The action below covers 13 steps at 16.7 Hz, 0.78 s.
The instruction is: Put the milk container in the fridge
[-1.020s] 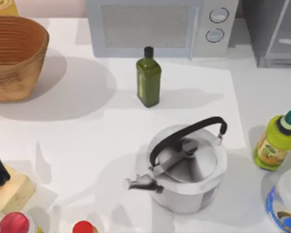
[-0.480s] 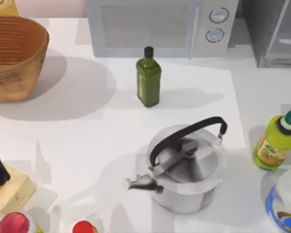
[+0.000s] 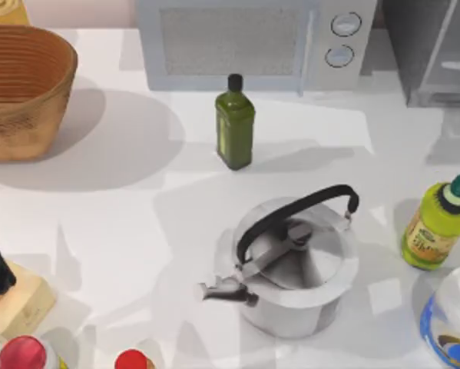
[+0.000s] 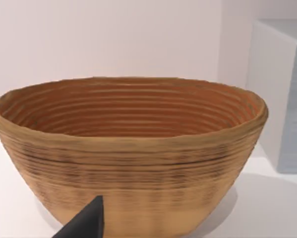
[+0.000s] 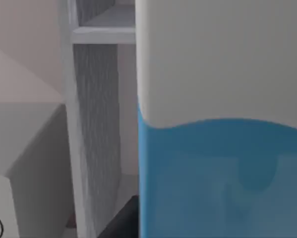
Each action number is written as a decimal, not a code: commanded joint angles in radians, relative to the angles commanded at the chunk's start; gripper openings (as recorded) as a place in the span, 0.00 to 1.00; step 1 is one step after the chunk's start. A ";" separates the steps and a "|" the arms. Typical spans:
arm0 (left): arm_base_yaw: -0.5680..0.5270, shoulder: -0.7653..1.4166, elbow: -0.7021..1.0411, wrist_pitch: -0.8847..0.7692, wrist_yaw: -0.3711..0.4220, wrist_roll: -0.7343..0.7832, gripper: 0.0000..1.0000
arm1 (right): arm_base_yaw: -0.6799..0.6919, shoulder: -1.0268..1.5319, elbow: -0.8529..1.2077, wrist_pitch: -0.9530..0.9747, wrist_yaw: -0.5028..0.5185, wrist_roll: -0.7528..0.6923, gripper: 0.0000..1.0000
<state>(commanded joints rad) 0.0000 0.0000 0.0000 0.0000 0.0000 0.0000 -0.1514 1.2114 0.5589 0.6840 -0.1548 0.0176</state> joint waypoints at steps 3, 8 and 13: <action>0.000 0.000 0.000 0.000 0.000 0.000 1.00 | -0.042 0.371 0.143 0.175 -0.037 0.001 0.00; 0.000 0.000 0.000 0.000 0.000 0.000 1.00 | -0.099 0.796 0.331 0.405 -0.083 -0.001 0.00; 0.000 0.000 0.000 0.000 0.000 0.000 1.00 | -0.127 0.962 0.417 0.510 -0.101 -0.003 0.00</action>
<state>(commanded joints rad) 0.0000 0.0000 0.0000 0.0000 0.0000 0.0000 -0.2785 2.1735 0.9759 1.1941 -0.2559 0.0146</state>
